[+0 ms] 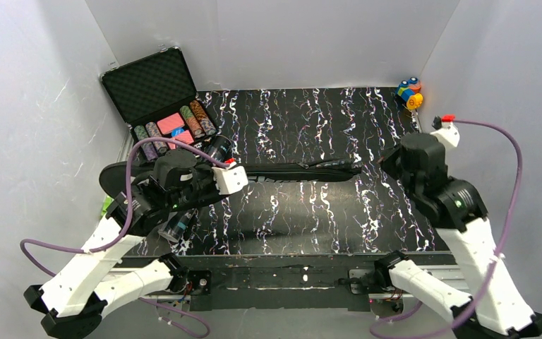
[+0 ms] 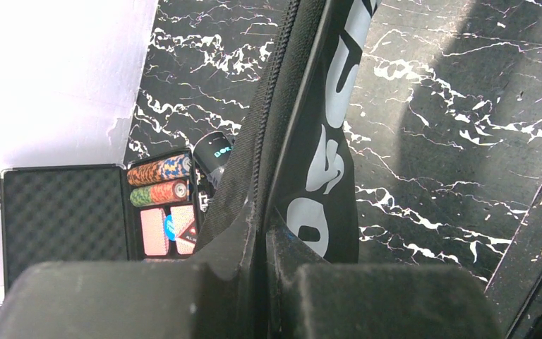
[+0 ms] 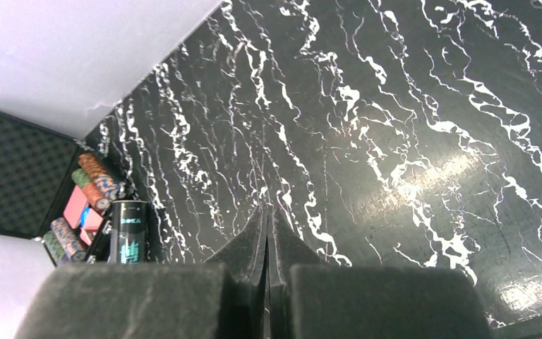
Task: Pack up the badminton gear
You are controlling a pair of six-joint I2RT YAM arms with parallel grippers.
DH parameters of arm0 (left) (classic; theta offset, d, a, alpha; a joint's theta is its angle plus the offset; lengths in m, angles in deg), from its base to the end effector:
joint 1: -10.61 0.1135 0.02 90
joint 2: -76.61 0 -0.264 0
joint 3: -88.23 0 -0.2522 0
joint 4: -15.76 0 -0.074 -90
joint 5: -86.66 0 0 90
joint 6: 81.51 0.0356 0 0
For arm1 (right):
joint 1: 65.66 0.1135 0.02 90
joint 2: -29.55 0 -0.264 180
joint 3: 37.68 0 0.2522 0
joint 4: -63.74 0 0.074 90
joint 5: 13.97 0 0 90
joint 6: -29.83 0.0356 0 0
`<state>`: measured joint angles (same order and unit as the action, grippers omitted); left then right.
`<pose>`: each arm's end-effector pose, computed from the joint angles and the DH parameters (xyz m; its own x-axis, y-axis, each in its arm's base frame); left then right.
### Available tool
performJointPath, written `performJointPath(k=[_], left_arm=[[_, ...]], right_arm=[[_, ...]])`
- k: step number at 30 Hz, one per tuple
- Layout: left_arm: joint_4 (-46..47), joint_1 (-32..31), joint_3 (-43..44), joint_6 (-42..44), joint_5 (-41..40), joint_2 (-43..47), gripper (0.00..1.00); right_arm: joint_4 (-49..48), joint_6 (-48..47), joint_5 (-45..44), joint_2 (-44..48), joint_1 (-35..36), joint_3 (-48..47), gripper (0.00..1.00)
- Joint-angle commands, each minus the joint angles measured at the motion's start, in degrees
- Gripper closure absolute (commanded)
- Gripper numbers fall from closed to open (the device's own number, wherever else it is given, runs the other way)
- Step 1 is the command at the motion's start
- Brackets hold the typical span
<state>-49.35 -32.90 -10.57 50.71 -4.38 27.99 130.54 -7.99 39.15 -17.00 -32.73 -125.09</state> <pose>0.1095 -0.1031 0.3885 0.1663 0.7685 -0.6178 0.7636 0.2960 0.5738 0.1135 0.0480 0.4253 -0.2108 0.6163 -0.7588 0.3011 0.7794 0.5494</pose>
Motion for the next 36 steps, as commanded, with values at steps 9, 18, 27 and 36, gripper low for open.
performJointPath(k=[9, 18, 27, 36], left_arm=[[5.98, 0.19, 1.38, -1.06, -1.31, 0.4, 1.0], [5.78, 0.25, 1.35, -0.91, -0.92, 0.37, 1.0], [5.84, 0.26, 0.73, -0.55, -0.78, 1.02, 1.0], [6.0, 0.26, -0.76, -0.02, -0.02, 2.05, 1.0]], right_arm=[[-9.3, -7.92, 35.59, -5.6, -22.53, -2.55, 0.63], [-11.99, -8.92, 47.92, 1.45, -30.11, 11.28, 0.68], [-11.08, -9.55, 52.15, 1.07, -32.31, 9.45, 0.77], [-12.97, -7.63, 56.4, 1.74, -32.31, 8.67, 0.89]])
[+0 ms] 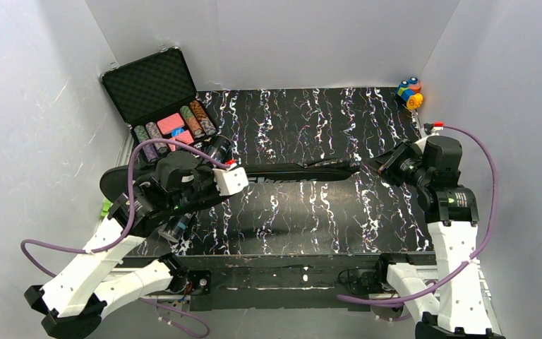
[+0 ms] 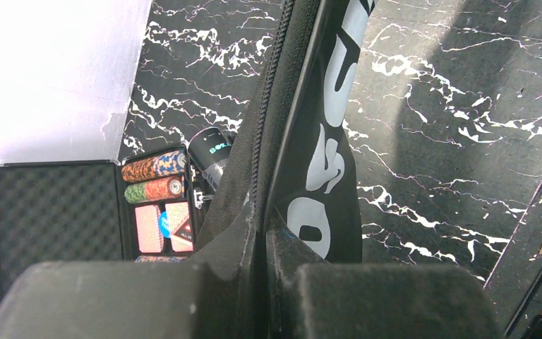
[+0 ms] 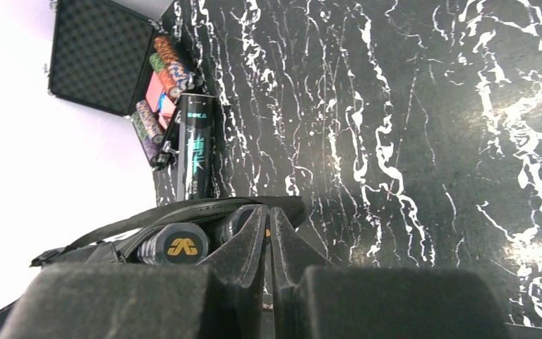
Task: Pack up the badminton gear
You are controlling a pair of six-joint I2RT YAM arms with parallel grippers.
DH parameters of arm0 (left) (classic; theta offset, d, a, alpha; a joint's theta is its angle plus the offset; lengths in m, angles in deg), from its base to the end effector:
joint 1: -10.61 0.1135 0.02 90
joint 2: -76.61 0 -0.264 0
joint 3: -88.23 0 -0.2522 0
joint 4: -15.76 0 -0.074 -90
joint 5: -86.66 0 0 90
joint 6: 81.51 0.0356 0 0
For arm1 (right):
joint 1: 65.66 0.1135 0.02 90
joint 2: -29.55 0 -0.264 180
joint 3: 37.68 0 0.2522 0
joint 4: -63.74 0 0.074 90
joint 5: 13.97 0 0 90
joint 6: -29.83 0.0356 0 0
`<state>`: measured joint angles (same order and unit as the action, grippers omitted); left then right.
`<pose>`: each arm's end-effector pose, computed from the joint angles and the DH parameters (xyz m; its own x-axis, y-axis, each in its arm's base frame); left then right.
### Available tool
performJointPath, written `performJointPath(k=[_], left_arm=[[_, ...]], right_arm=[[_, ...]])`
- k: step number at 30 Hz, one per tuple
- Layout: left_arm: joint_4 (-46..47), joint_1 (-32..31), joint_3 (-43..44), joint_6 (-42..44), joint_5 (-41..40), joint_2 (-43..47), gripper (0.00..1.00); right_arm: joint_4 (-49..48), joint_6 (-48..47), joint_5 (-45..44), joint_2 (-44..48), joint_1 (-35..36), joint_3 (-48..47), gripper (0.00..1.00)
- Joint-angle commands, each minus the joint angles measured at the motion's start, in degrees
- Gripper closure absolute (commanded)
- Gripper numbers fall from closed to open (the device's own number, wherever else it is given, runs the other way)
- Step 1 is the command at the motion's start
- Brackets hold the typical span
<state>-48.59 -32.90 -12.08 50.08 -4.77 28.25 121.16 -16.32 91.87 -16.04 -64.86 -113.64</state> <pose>0.1108 -0.1039 0.3822 0.1512 0.7714 -0.6181 0.7658 0.3040 0.5668 0.1491 0.0118 0.3804 -0.5056 0.6595 -0.5563 0.1300 0.6957 0.7065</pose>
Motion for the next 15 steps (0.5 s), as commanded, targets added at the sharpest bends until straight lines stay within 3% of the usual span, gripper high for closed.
performJointPath(k=[1, 15], left_arm=[[5.19, 0.26, 0.82, 0.57, 0.38, 1.81, 1.0], [5.38, 0.23, 1.69, 0.78, 0.46, 0.93, 1.0]], right_arm=[[-3.62, 0.91, 4.2, 0.68, -0.17, -2.69, 0.89], [-6.12, 3.38, 8.97, 2.26, -0.18, 3.06, 0.96]])
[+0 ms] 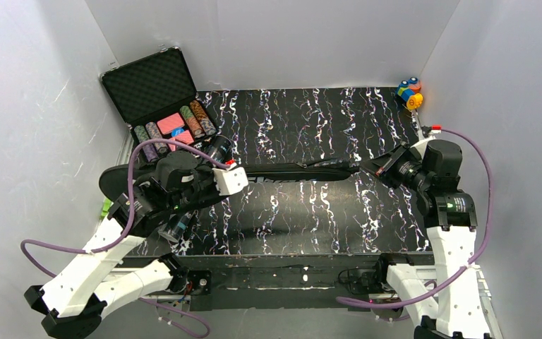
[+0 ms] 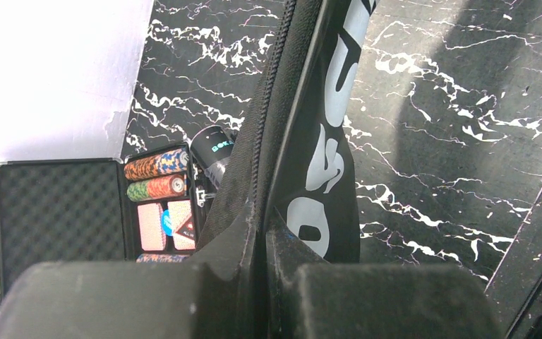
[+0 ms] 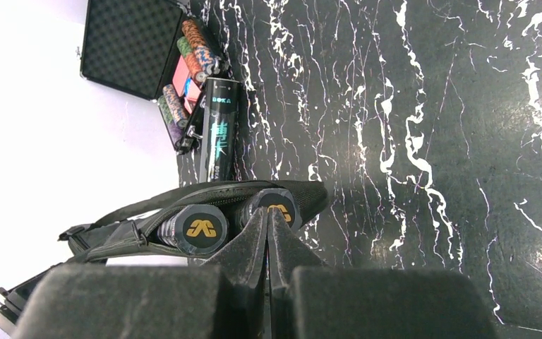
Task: Pack up the badminton gear
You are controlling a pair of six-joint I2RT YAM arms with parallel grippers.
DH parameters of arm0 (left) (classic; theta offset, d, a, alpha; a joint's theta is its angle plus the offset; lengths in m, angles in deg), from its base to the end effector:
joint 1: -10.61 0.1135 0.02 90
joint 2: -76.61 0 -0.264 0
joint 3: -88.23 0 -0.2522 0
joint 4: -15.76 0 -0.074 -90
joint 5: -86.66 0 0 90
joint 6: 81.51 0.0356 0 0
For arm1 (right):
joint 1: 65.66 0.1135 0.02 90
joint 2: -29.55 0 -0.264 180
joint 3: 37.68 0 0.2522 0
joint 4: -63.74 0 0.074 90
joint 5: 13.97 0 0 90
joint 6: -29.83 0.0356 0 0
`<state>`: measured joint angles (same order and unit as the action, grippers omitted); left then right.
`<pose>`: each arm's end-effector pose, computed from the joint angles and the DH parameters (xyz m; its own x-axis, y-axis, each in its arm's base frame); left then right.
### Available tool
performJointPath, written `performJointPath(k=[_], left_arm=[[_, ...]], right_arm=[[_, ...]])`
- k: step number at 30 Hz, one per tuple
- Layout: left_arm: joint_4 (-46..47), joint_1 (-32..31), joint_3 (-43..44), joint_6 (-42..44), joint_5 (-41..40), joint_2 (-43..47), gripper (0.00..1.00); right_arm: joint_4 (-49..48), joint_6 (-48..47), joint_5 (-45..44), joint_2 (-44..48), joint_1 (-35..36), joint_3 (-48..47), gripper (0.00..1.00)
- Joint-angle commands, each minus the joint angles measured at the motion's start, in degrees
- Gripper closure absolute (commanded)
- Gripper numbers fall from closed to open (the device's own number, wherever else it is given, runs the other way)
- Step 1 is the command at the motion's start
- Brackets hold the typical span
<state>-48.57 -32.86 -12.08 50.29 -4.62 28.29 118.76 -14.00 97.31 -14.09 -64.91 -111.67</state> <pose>0.1107 -0.1038 0.3823 0.1550 0.7712 -0.6174 0.7658 0.3010 0.5683 0.1438 0.0148 0.3784 -0.5357 0.6653 -0.5200 0.0643 0.6462 0.7605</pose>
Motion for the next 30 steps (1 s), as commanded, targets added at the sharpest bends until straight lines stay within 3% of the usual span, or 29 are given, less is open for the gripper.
performJointPath(k=[1, 8, 16, 20, 26, 30], left_arm=[[5.44, 0.17, 1.74, 0.58, 0.36, 0.81, 1.0], [5.77, 0.22, 1.98, 0.24, 1.22, 0.33, 1.0], [5.82, 0.22, 3.01, -0.18, 1.28, -0.27, 1.0], [5.8, 0.21, 3.34, -0.24, 1.28, -0.45, 1.0], [5.74, 0.21, 3.17, 0.35, 1.28, 0.04, 1.0], [5.41, 0.22, 2.7, 0.63, 1.28, 0.63, 1.0]], right_arm=[[-4.12, 1.37, 4.04, 0.39, -0.14, 1.38, 0.96], [-7.58, 5.49, 5.11, 1.62, 1.22, 4.8, 0.99], [-10.62, 9.12, -2.43, -0.34, 13.73, 6.04, 0.99], [-9.22, 8.57, -5.89, -1.18, 15.15, 5.45, 0.99], [1.91, 0.04, -15.27, -2.04, 14.69, -3.69, 0.78], [7.39, -4.53, -20.6, -2.76, 14.45, -12.75, 0.72]])
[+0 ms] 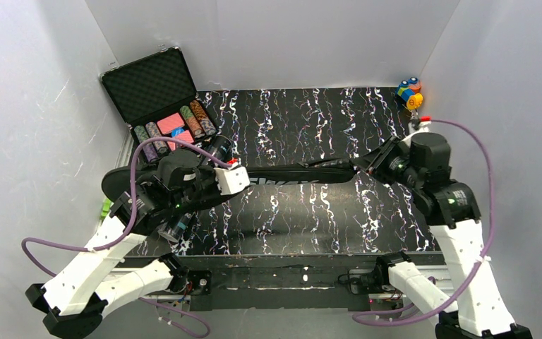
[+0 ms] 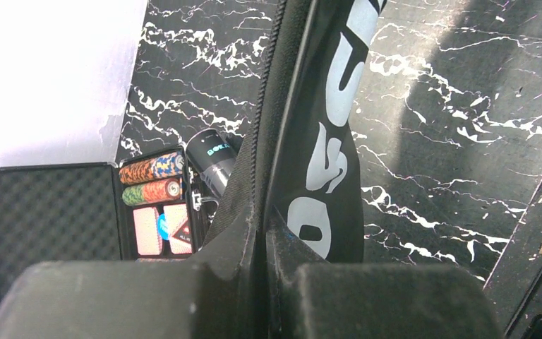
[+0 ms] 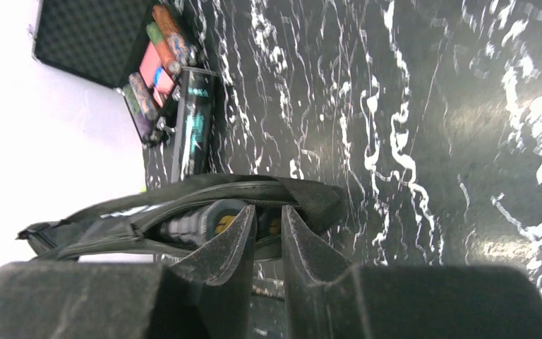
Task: Pack up the badminton gear
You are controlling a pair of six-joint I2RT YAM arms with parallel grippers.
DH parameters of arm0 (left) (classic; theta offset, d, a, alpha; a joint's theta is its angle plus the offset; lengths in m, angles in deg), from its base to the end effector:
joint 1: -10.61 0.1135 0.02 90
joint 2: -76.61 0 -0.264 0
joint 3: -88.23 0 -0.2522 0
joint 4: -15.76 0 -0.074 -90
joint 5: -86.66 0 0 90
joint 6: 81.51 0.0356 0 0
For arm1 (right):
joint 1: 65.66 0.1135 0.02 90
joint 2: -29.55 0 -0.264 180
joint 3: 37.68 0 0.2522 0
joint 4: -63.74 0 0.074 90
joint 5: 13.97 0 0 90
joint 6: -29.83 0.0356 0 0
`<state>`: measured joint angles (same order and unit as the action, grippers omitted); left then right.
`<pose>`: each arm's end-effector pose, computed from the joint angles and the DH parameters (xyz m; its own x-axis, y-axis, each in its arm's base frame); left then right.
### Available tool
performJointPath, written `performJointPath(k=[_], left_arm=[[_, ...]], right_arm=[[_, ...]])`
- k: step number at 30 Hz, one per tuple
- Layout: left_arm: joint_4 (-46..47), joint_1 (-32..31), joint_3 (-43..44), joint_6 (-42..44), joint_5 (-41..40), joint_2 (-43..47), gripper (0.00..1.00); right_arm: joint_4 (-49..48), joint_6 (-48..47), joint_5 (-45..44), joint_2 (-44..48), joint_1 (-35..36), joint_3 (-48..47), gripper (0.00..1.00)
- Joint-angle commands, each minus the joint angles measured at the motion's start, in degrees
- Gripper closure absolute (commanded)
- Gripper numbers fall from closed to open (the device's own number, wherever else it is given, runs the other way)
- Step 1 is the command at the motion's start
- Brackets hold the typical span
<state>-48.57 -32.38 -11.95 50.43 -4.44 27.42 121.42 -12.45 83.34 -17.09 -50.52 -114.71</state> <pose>0.1143 -0.1056 0.3810 0.1459 0.7775 -0.6117 0.7697 0.2992 0.5640 0.1469 0.0444 0.3829 -0.5702 0.6060 -0.5547 0.0797 0.7129 0.6968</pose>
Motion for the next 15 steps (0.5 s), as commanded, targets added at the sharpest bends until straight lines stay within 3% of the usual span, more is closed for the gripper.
performJointPath(k=[1, 10, 15], left_arm=[[5.45, -0.27, 2.49, 0.53, 1.1, 1.56, 1.0], [5.41, -0.27, 2.9, 0.9, 1.1, 1.54, 1.0], [5.34, -0.3, 2.89, 0.93, 1.1, 1.63, 1.0]], right_arm=[[5.25, -6.23, -6.79, 0.11, 0.07, -11.38, 0.72], [-0.47, -2.42, 1.11, -1.77, 0.16, -8.8, 0.82], [-2.35, -1.77, 0.67, -1.14, 0.16, -6.91, 0.85]])
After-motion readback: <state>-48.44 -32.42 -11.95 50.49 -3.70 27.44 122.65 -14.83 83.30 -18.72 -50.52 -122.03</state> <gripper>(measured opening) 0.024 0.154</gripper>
